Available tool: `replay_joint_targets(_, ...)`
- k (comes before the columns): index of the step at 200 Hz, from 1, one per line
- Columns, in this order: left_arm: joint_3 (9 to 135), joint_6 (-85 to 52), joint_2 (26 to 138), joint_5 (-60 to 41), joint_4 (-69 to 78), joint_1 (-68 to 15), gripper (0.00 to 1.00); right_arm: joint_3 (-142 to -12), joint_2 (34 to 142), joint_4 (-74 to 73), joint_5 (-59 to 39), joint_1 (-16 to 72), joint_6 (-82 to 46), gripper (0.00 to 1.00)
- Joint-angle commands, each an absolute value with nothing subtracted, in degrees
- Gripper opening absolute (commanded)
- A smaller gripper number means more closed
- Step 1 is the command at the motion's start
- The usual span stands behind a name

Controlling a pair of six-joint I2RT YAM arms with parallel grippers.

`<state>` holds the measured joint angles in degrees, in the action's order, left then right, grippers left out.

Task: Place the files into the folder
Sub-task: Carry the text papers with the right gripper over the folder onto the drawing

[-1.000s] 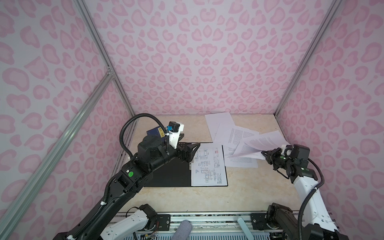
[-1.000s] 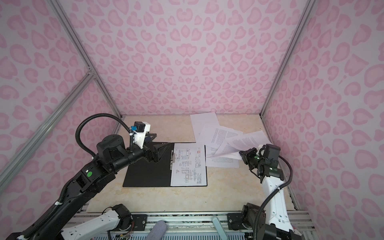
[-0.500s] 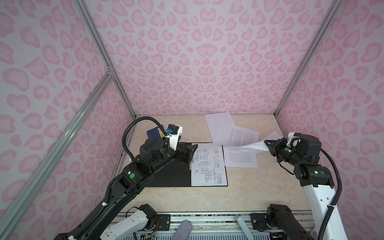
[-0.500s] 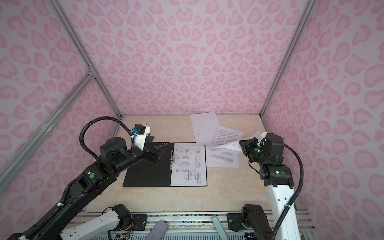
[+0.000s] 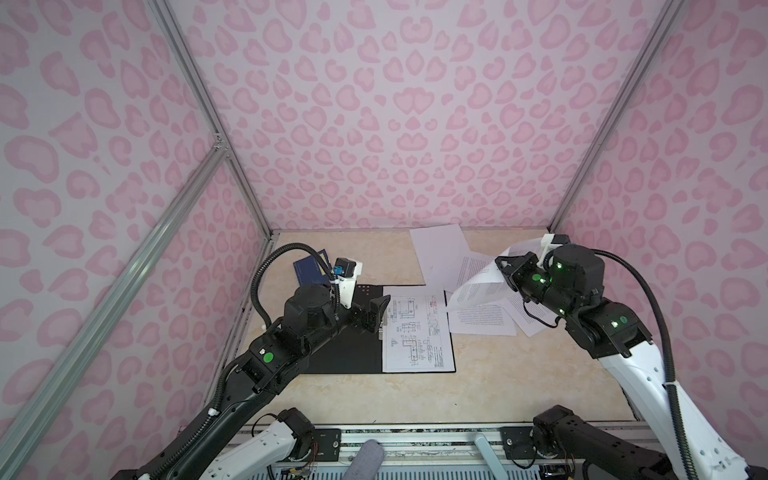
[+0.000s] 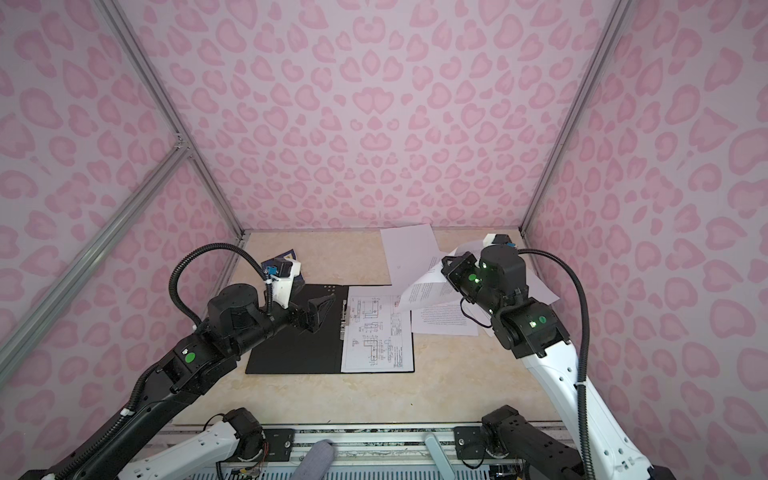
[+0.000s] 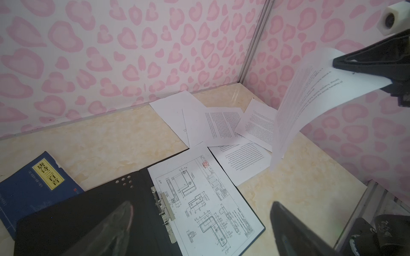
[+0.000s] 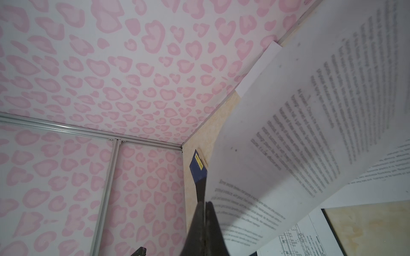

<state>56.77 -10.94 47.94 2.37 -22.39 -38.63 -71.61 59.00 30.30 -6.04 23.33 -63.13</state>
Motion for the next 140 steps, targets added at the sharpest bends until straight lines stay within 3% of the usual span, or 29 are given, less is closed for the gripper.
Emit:
replay_joint_targets(1,56.0,-11.4,47.1,5.0,-21.3,-38.5,0.97,-72.6,64.0,25.9,-9.1,23.5,-59.2,0.0)
replay_joint_targets(46,47.4,-10.0,39.7,4.4,-16.5,-38.6,0.98,-82.0,78.4,25.9,-19.4,30.0,-51.6,0.0)
replay_joint_targets(82,43.4,-10.6,38.6,6.4,-16.0,-38.6,0.97,-83.5,81.5,23.6,-23.3,33.0,-48.5,0.0)
replay_joint_targets(140,42.6,-10.5,39.4,8.5,-16.0,-38.6,0.97,-62.2,76.6,17.4,-25.4,27.2,-44.0,0.0)
